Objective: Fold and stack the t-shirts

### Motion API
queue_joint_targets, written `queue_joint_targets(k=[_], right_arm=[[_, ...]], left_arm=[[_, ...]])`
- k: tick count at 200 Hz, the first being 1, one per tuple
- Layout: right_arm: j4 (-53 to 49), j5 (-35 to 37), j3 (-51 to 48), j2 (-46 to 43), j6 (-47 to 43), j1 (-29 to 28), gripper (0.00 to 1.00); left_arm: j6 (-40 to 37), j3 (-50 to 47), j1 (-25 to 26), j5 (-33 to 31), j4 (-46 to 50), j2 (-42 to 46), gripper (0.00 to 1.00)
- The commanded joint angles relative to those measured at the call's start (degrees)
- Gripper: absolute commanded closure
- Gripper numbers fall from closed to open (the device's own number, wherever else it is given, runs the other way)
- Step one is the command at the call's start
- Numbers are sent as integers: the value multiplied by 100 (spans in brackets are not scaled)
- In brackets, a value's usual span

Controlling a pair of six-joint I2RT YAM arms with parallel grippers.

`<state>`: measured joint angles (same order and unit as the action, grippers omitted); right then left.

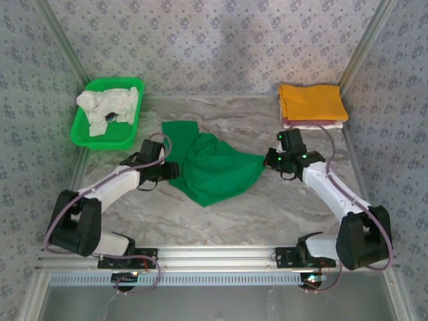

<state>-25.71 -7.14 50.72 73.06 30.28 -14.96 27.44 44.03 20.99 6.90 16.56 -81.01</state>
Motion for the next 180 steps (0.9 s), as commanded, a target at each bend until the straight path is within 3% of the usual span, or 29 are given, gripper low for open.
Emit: queue_joint_targets(k=[1, 33, 45, 85, 101, 136, 180], right_arm=[[-388, 67, -201, -11, 44, 258, 100], [-81, 126, -275, 111, 70, 370, 100], [14, 90, -284, 201, 107, 357, 100], [154, -52, -173, 395, 97, 286, 100], [136, -37, -97, 331, 57, 242, 100], [62, -27, -29, 126, 27, 215, 100], [-84, -41, 154, -105, -19, -35, 100]], left_arm=[[-133, 122, -40, 181, -513, -456, 47], [-99, 230, -1, 397, -871, -1298, 48], [-40, 207, 1, 497, -993, -1493, 52], [308, -14, 62, 843, -1567, -1444, 81], [354, -68, 89, 848, -1515, -1061, 100], [419, -53, 94, 603, -1075, 202, 100], [165, 737, 32, 287, 302, 1079, 100]])
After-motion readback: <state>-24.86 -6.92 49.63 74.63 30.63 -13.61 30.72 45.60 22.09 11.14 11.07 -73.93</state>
